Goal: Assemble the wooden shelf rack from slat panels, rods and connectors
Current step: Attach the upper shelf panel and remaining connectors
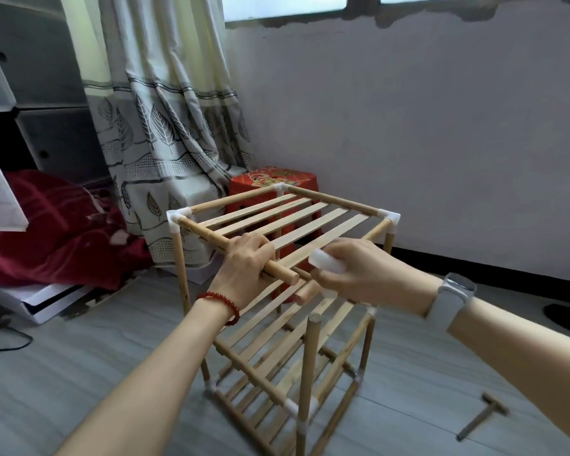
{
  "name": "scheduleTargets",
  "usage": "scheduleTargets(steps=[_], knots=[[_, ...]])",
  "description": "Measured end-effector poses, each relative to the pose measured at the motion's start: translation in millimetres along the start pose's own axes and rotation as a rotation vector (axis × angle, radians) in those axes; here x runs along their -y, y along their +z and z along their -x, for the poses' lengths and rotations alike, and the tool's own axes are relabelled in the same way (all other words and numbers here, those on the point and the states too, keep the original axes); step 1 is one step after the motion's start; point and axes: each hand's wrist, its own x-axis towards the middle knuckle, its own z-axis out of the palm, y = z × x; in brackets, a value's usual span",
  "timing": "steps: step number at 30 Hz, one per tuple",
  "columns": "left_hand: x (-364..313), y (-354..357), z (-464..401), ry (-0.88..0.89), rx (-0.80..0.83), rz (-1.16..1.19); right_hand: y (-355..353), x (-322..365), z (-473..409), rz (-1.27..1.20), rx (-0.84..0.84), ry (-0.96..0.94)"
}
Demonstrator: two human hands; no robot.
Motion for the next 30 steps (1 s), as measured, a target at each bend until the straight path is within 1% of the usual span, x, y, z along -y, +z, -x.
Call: scheduleTargets(steps=[1, 3, 4, 5, 7, 10, 12, 13, 15, 17, 19, 20, 22, 24, 25, 26, 27, 28, 29, 30], knots=[[-4.3, 3.3, 0.7, 0.007, 0.003, -0.001, -0.7, -4.0, 1.6, -0.024, 0.019, 0.028], [-10.3, 7.4, 2.2, 0.016, 0.01, -0.002, 0.4, -12.1, 3.2, -0.187, 0.09, 0.09], [-11.6, 7.9, 2.5, 0.016, 0.011, -0.009, 1.7, -16.2, 4.3, -0.256, 0.116, 0.1], [-12.0, 7.6, 2.3, 0.01, 0.01, -0.019, 2.2, -19.9, 5.7, -0.271, 0.117, 0.095], [-13.6, 4.3, 2.7, -0.035, 0.022, -0.038, 2.3, -26.9, 7.9, -0.298, 0.073, 0.068], [-18.6, -2.9, 7.4, -0.136, 0.123, -0.006, 2.2, -32.7, 12.8, -0.39, -0.049, 0.043], [-25.4, -10.4, 12.2, -0.166, 0.194, 0.105, 4.9, -35.4, 16.7, -0.459, -0.139, 0.048], [-30.4, -15.1, 13.6, -0.15, 0.202, 0.192, 6.4, -35.4, 18.0, -0.522, -0.183, 0.048], [-44.8, -24.1, 14.9, -0.087, 0.167, 0.391, 9.7, -34.4, 18.7, -0.624, -0.221, 0.032], [-59.6, -28.0, 15.4, -0.019, 0.127, 0.512, 14.0, -30.8, 17.9, -0.702, -0.18, -0.001], [-71.7, -25.3, 15.0, 0.046, 0.061, 0.497, 18.4, -29.4, 17.7, -0.863, -0.114, -0.019], [-75.5, -23.0, 14.9, 0.05, 0.022, 0.481, 18.9, -28.8, 17.4, -0.938, -0.086, -0.019], [-80.2, -19.7, 15.9, -0.01, -0.009, 0.488, 19.6, -30.3, 17.4, -1.047, -0.052, -0.004], [-82.1, -18.1, 18.3, -0.075, -0.059, 0.502, 18.7, -35.8, 17.5, -1.154, -0.072, 0.083], [-82.5, -18.2, 19.7, -0.108, -0.106, 0.522, 19.2, -38.5, 18.3, -1.112, -0.117, 0.103], [-82.7, -18.9, 21.7, -0.153, -0.158, 0.555, 20.1, -42.0, 20.2, -0.938, -0.181, 0.079], [-83.3, -20.5, 23.8, -0.209, -0.207, 0.601, 20.9, -46.3, 22.1, -0.64, -0.235, 0.004], [-84.2, -22.0, 26.4, -0.264, -0.246, 0.658, 24.2, -50.8, 23.2, -0.317, -0.228, -0.09], [-86.0, -22.8, 29.4, -0.305, -0.272, 0.708, 29.5, -54.9, 23.3, -0.035, -0.169, -0.169], [-88.6, -22.5, 32.7, -0.32, -0.288, 0.731, 34.6, -57.3, 22.3, 0.181, -0.081, -0.216]])
